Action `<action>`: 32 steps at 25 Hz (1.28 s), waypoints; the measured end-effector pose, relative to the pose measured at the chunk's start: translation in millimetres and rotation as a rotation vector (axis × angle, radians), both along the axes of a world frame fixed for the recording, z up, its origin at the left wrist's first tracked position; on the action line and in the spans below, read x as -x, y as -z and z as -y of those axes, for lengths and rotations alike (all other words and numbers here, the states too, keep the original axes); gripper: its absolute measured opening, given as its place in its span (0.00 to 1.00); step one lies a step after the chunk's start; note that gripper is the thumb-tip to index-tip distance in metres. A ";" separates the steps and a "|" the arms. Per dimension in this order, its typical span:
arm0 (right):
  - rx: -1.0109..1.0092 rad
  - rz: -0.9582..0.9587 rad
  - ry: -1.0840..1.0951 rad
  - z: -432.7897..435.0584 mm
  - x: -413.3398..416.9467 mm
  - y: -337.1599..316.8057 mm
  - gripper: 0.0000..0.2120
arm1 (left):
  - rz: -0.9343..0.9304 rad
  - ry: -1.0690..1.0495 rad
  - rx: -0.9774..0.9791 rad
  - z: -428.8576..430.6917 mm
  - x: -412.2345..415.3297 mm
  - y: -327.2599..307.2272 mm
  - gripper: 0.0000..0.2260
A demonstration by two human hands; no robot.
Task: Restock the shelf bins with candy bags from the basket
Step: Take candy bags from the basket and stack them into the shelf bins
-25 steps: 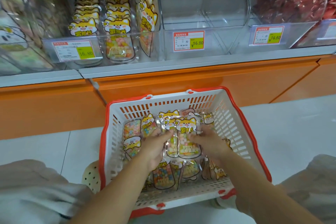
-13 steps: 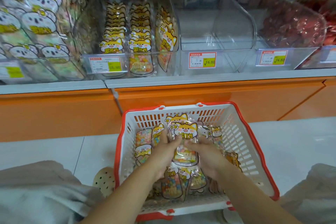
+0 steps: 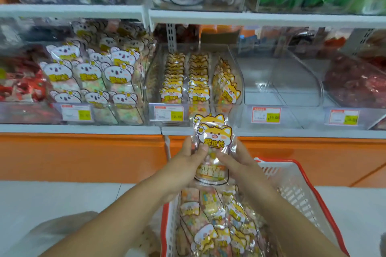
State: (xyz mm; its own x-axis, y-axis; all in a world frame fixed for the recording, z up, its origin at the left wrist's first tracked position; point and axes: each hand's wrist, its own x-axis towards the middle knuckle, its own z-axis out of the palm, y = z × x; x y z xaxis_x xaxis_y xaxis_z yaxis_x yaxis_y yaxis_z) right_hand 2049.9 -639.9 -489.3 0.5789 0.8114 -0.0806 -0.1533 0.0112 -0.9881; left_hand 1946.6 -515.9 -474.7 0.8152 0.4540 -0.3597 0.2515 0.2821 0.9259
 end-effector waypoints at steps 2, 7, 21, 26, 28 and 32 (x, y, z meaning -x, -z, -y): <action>-0.018 0.031 0.002 -15.1 -2.4 -25.6 0.17 | 0.028 0.002 -0.097 -12.3 -1.4 -25.5 0.23; -0.012 0.036 0.051 -69.6 -26.7 -82.4 0.15 | 0.031 -0.140 -0.482 -58.9 -8.0 -85.0 0.14; 0.313 0.482 0.175 -330.7 -159.3 -57.6 0.17 | -0.138 -0.454 -1.579 -163.2 -26.3 -57.4 0.25; 0.580 0.788 0.284 -342.0 -165.5 -41.6 0.39 | -0.085 -0.429 -1.716 -172.7 -28.8 -44.6 0.28; 0.574 0.758 0.258 -334.4 -161.6 -48.8 0.42 | -0.066 -0.432 -1.719 -171.7 -29.6 -42.7 0.28; 0.521 0.685 0.170 -303.3 -139.2 -82.3 0.42 | -0.060 -0.452 -1.702 -165.6 -29.7 -45.0 0.27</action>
State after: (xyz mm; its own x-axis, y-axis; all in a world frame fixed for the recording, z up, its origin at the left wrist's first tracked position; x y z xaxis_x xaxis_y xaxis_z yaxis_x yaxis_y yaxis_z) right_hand 2189.2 -336.6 -407.0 0.7455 0.6665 -0.0070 0.4385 -0.4983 -0.7479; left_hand 1976.3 -350.3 -429.7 0.5356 0.4888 0.6886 0.4751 -0.8486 0.2328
